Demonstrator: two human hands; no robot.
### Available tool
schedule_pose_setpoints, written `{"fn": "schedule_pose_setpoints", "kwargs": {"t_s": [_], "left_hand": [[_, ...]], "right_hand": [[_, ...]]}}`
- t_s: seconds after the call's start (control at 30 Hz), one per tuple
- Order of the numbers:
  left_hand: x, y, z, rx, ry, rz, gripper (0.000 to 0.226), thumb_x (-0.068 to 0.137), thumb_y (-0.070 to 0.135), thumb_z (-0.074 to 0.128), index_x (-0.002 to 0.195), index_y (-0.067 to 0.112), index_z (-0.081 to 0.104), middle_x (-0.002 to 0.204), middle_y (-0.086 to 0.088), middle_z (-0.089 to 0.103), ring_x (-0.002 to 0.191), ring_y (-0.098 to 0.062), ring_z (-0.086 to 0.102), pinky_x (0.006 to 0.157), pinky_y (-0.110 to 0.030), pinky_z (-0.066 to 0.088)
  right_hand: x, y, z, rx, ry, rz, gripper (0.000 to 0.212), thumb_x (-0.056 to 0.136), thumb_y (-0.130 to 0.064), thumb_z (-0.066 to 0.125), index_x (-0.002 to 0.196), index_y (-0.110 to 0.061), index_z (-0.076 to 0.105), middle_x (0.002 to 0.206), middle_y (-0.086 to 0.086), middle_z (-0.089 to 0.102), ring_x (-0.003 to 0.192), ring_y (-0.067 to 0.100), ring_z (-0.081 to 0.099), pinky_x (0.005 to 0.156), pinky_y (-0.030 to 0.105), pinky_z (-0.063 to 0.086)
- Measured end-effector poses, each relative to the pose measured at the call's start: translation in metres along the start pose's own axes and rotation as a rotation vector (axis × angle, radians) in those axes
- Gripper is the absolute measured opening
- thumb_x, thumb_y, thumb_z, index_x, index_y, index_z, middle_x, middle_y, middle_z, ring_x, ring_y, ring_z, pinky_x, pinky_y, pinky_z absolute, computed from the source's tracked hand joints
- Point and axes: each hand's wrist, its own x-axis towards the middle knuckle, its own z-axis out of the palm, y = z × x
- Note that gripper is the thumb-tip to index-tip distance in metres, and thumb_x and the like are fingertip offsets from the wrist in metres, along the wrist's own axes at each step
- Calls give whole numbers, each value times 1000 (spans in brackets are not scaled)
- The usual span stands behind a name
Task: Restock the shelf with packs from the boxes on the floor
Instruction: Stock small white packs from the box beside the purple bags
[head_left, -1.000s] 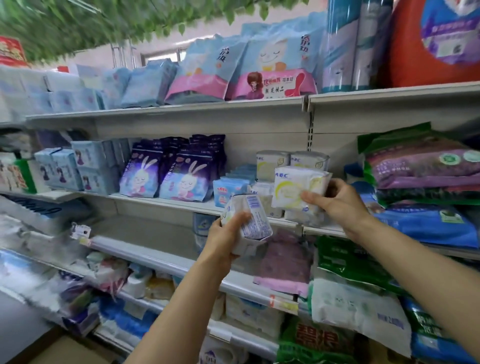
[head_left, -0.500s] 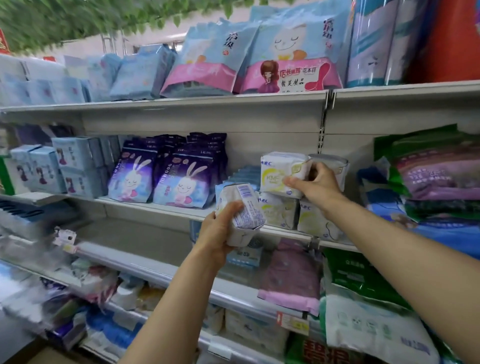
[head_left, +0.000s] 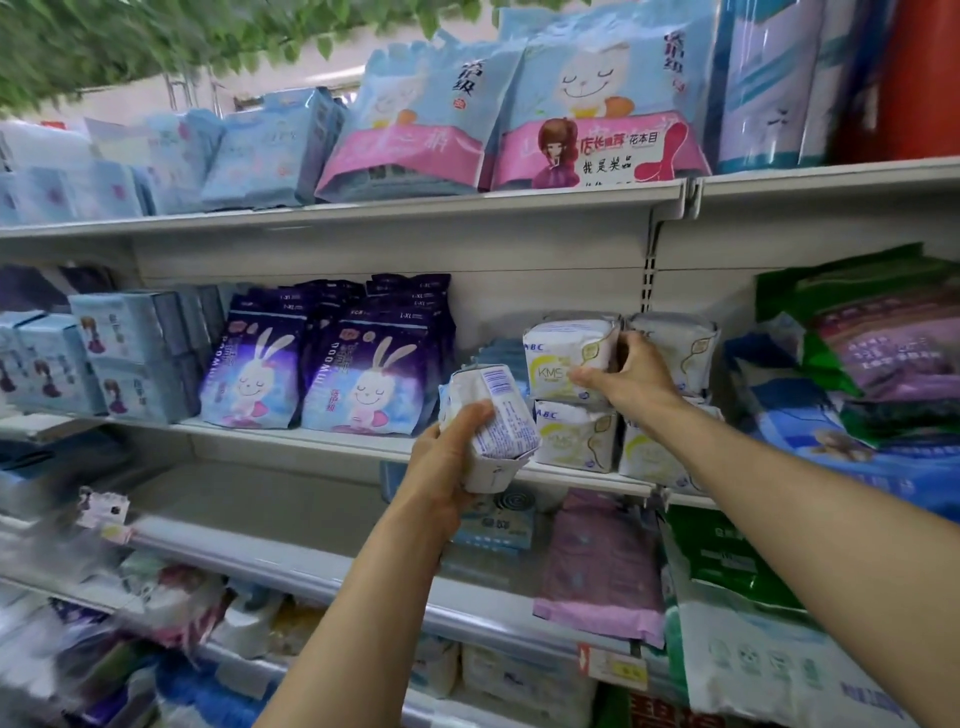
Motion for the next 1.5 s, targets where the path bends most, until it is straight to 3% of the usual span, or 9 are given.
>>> {"fn": "schedule_pose_setpoints", "kwargs": {"t_s": [0.17, 0.3, 0.6, 0.8, 0.9, 1.03, 1.2, 1.33, 1.5], "left_hand": [[3, 2, -1, -40, -56, -12, 37, 88, 27, 66, 123, 13, 64, 106, -11, 75, 91, -27, 72, 81, -42, 55], [7, 0, 1, -36, -61, -41, 40, 88, 30, 66, 125, 15, 63, 108, -10, 74, 89, -25, 71, 77, -40, 55], [4, -2, 10, -65, -126, -73, 31, 91, 28, 61, 120, 16, 65, 109, -11, 74, 83, -22, 72, 67, -33, 57], [3, -9, 9, -9, -70, -33, 56, 77, 35, 75, 126, 14, 60, 109, -11, 74, 90, -27, 71, 60, -32, 58], [0, -12, 10, 79, 27, 121, 83, 59, 34, 87, 130, 14, 48, 111, -5, 70, 95, -22, 71, 73, -36, 60], [-7, -13, 12, 256, 74, 344, 78, 68, 16, 88, 126, 21, 36, 112, 2, 61, 94, -9, 66, 85, -33, 58], [-12, -17, 7, 473, 71, 550, 81, 50, 42, 83, 117, 32, 38, 113, 7, 56, 102, -14, 61, 86, -43, 56], [-20, -18, -2, 469, -12, 580, 93, 49, 42, 90, 128, 32, 41, 123, 7, 56, 112, -12, 59, 93, -40, 54], [-28, -11, -30, 339, -95, 343, 114, 55, 33, 95, 148, 30, 30, 144, 8, 40, 132, -12, 43, 104, -34, 46]], "right_hand": [[7, 5, -5, -127, 46, 4, 58, 70, -32, 85, 110, -15, 46, 120, 10, 55, 112, 27, 53, 95, 40, 47], [8, 12, -5, -166, 48, 20, 72, 70, -31, 84, 126, -13, 42, 128, 10, 50, 120, 29, 47, 102, 43, 43], [10, 22, -6, -110, 70, 57, 77, 64, -35, 85, 125, -18, 43, 126, 8, 52, 118, 27, 50, 103, 44, 44], [-22, -2, -12, -19, 272, -179, 37, 84, -28, 69, 115, -21, 50, 102, -5, 56, 104, 19, 53, 89, 39, 48], [-41, -25, -13, 60, 141, -302, 8, 92, -22, 62, 93, -14, 63, 83, -4, 63, 77, 10, 58, 72, 29, 50], [-63, -53, -5, 73, -223, -132, 41, 92, -48, 55, 100, -10, 66, 89, 5, 67, 73, 10, 64, 59, 26, 51], [-83, -56, 8, -79, -460, -3, 54, 81, -60, 64, 121, -25, 59, 92, -4, 65, 77, 7, 65, 55, 25, 53], [-92, -47, 19, 18, -439, 63, 56, 73, -33, 82, 122, -23, 56, 93, 6, 70, 77, 18, 70, 65, 34, 59], [-96, -42, 15, 309, -307, 165, 48, 77, -17, 78, 121, -14, 57, 102, 15, 70, 83, 25, 73, 72, 40, 60]]}}
